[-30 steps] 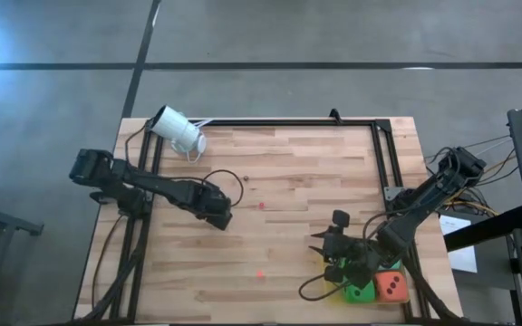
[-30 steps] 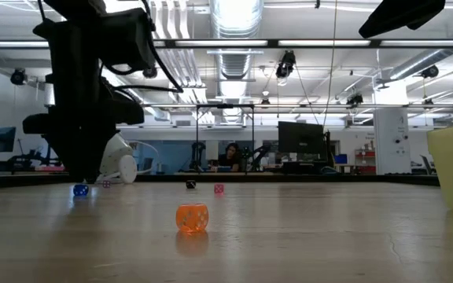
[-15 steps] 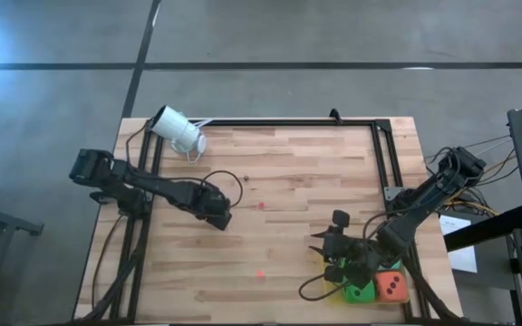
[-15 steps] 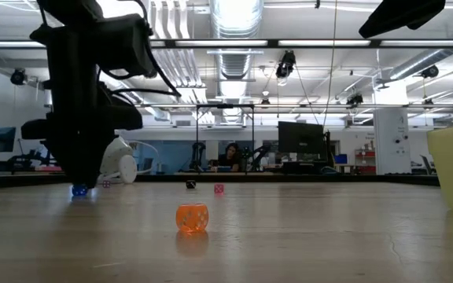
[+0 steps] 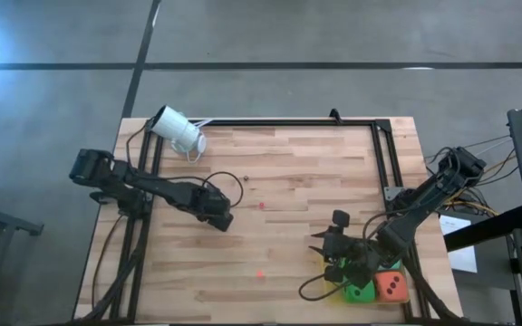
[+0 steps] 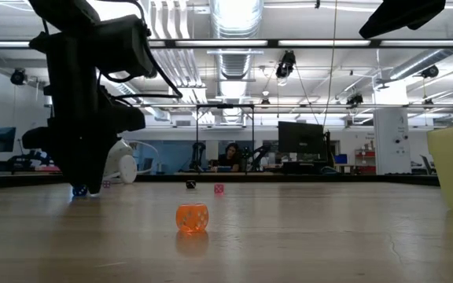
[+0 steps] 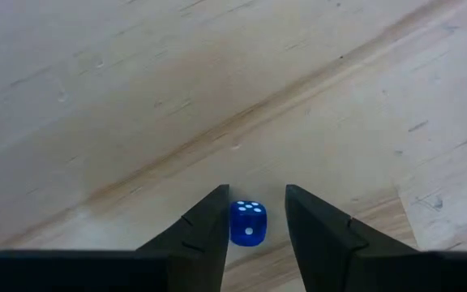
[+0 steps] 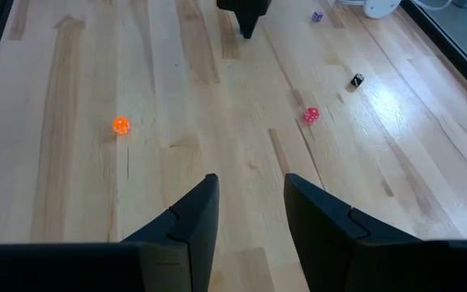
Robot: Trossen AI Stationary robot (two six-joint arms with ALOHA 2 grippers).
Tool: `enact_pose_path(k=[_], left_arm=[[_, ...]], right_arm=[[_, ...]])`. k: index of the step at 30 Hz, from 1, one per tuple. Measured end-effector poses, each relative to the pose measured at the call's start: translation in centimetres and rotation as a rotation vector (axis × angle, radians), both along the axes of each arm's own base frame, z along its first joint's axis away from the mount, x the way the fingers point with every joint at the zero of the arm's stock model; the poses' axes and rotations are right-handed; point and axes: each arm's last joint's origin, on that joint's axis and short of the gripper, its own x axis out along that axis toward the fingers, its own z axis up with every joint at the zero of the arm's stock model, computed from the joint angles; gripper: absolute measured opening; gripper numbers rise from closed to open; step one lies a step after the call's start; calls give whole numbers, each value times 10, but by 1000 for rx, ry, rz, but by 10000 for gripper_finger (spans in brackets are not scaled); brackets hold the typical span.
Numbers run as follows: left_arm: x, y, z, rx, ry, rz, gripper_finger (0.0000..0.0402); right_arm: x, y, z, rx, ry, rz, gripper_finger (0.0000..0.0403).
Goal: Pick & Place Dice
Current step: Put the small blue die into the yellow bin
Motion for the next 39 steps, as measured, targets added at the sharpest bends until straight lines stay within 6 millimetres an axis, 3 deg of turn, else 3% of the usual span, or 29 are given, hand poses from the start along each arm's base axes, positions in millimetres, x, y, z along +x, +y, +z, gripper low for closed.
enact_pose_path(k=[17, 30, 35, 39], left_arm=[[-2, 0, 0, 12, 22, -131, 123], [-4, 0, 0, 16, 46, -148, 48], [-3, 0, 1, 17, 44, -165, 47], [9, -2, 12, 14, -10, -199, 47]], right_arm=[[0, 0, 0, 3, -1, -2, 134], [0, 0, 0, 3, -2, -2, 134], [0, 0, 0, 3, -1, -2, 134], [0, 0, 0, 0, -1, 1, 134]])
